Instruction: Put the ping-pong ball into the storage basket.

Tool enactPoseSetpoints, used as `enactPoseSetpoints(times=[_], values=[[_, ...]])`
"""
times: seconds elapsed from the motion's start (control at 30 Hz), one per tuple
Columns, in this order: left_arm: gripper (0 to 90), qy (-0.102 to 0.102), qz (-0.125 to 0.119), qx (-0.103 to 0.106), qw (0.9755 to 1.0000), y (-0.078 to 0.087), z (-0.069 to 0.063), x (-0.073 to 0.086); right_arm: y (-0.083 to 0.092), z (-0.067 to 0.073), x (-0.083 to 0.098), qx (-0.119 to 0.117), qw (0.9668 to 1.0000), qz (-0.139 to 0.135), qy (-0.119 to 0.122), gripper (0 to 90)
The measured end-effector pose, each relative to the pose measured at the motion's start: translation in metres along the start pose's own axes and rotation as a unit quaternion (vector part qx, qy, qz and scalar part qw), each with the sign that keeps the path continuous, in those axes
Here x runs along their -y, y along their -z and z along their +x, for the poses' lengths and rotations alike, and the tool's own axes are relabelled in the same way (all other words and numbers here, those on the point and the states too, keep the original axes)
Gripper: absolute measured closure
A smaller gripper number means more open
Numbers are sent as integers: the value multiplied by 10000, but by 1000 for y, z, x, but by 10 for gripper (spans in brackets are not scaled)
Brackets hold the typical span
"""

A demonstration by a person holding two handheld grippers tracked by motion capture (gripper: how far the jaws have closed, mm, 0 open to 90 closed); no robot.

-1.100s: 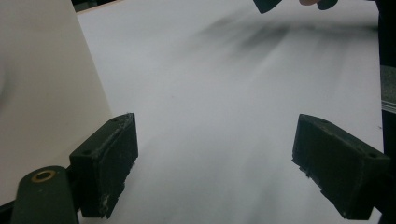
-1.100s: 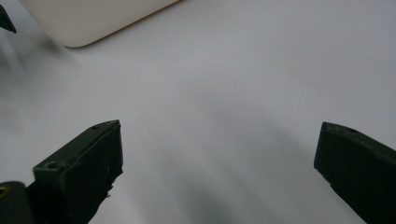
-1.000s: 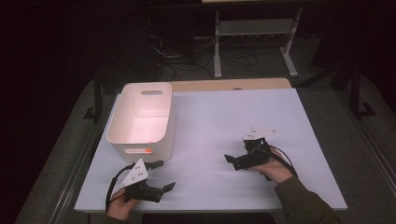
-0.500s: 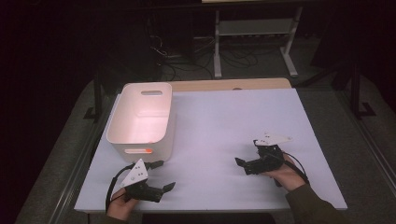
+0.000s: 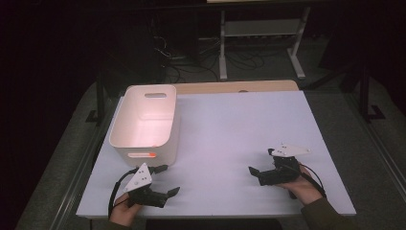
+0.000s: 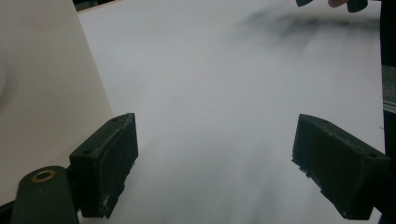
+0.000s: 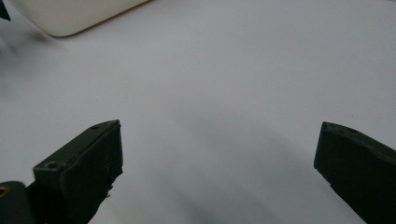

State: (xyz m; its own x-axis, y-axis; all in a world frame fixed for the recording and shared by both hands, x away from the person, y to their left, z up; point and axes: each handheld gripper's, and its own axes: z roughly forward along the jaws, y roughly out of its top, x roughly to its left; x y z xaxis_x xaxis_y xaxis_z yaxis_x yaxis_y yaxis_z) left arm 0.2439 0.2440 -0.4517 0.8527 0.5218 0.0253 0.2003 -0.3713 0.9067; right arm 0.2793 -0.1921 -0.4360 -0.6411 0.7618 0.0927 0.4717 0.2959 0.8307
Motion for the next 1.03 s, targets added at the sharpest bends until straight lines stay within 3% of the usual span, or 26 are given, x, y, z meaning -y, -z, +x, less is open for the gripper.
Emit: enactPoseSetpoints(times=[1.03], values=[[141,-6,33,13,10000,-1,0,0,1,-2,13,102,9998,135,89,8]])
